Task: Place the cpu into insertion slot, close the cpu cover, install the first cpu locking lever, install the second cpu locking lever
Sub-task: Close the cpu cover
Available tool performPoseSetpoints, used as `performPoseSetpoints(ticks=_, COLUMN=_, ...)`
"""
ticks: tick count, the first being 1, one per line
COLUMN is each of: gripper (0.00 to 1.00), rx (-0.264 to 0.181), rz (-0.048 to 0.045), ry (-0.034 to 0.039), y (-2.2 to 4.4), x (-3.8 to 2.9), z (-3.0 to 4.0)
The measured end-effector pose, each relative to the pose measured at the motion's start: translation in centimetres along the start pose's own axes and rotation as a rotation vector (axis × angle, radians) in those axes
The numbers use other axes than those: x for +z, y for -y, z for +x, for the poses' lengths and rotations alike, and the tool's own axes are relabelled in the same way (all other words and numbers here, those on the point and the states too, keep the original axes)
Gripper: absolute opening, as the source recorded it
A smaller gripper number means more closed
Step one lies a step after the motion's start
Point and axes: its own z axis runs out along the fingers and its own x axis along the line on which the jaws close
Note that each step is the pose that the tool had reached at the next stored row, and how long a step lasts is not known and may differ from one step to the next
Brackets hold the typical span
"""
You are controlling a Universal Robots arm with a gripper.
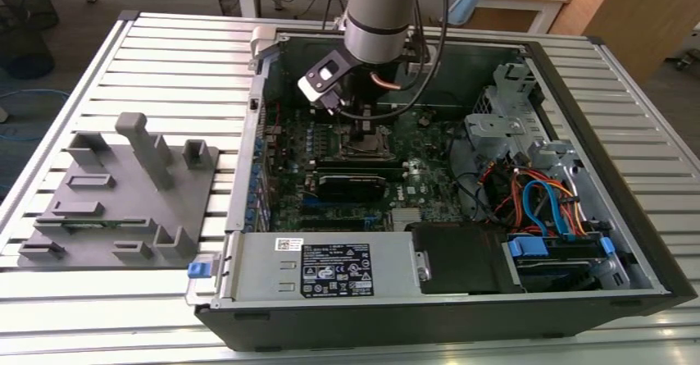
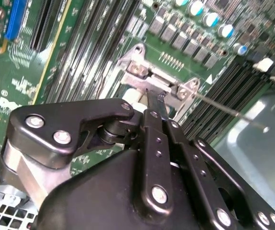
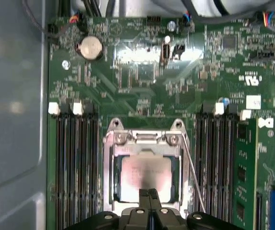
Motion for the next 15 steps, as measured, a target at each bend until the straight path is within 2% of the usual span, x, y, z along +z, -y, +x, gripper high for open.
performPoseSetpoints(ticks=9, gripper=0.1, rx=0.0, rz=0.0, ry=-0.0001, y=-1.21, x=-0.03, z=0.0)
performPoseSetpoints(ticks=15, gripper=0.1, rx=0.0, rz=0.0, ry=0.0, y=-1.54, x=-0.04, z=0.01)
